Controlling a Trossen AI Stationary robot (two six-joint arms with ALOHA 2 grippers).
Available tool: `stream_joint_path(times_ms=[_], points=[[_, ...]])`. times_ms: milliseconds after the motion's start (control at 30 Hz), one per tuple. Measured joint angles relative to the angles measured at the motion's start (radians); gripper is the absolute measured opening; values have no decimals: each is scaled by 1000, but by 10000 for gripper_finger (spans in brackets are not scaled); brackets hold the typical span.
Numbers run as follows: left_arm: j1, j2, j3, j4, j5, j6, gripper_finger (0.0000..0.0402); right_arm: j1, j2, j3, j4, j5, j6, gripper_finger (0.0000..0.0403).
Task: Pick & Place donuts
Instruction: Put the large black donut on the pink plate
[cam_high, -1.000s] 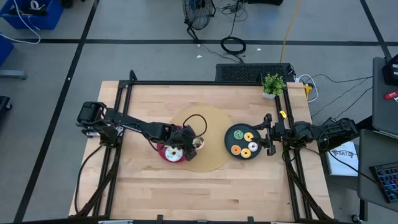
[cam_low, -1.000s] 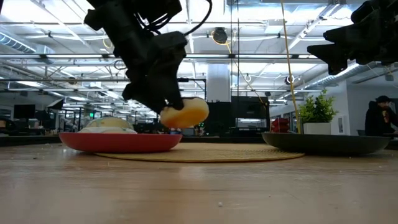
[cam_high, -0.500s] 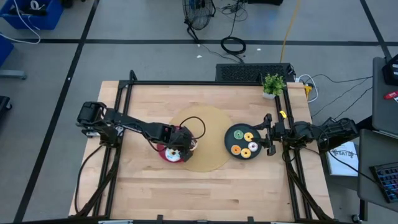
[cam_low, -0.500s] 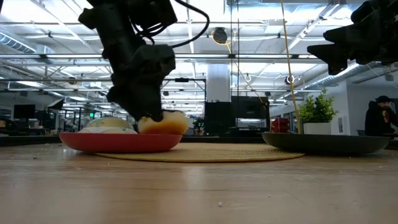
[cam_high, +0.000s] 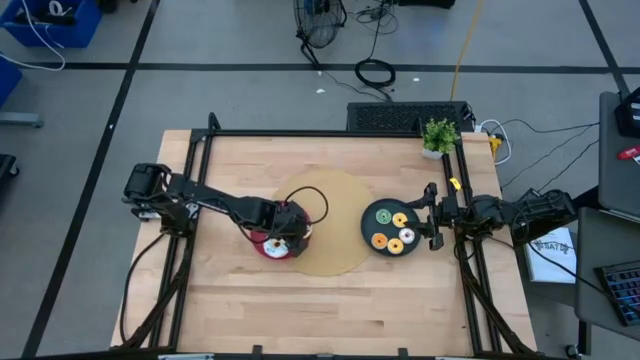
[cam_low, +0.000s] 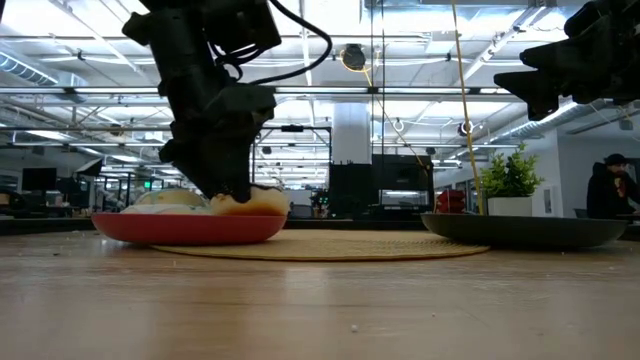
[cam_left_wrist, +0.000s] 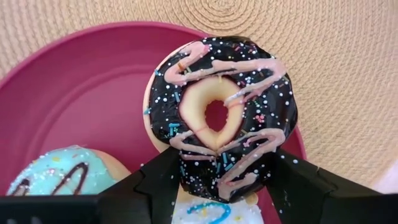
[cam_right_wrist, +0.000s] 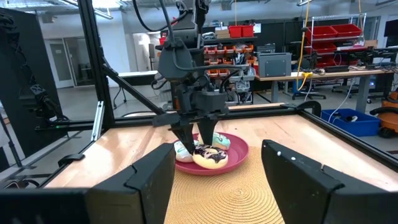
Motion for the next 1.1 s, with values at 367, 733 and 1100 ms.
stream_joint_path(times_ms=[367, 733, 1100], points=[[4, 0, 0, 47, 73, 10, 375, 0, 0, 0, 0, 0, 0, 226], [32, 0, 0, 82, 261, 129, 330, 0, 0, 0, 0, 0, 0, 226], [92, -1, 0, 22, 236, 153, 299, 0, 0, 0, 0, 0, 0, 226]])
